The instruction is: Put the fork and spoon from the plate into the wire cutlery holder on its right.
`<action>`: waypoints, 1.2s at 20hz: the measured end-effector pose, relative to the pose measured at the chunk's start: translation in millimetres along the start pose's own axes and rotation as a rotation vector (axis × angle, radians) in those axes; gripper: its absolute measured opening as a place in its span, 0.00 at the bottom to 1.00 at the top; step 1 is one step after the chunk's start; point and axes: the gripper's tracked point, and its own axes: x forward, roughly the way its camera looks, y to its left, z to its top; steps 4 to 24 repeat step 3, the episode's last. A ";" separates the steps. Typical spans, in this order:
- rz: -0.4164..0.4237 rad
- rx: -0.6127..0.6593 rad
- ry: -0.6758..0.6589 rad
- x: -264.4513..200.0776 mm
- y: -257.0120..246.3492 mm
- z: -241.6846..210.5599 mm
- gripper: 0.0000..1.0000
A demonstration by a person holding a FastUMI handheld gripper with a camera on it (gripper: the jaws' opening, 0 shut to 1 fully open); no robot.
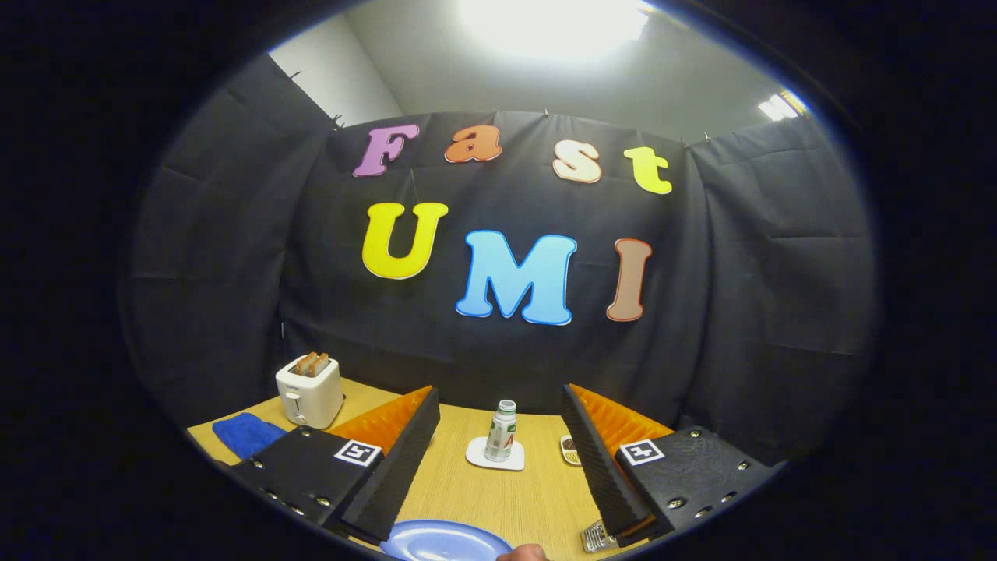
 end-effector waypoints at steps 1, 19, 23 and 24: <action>0.010 0.014 -0.076 0.9 4.6 10.4 0.95; 0.006 0.010 -0.165 0.6 11.6 23.4 0.95; 0.006 0.010 -0.165 0.6 11.6 23.4 0.95; 0.006 0.010 -0.165 0.6 11.6 23.4 0.95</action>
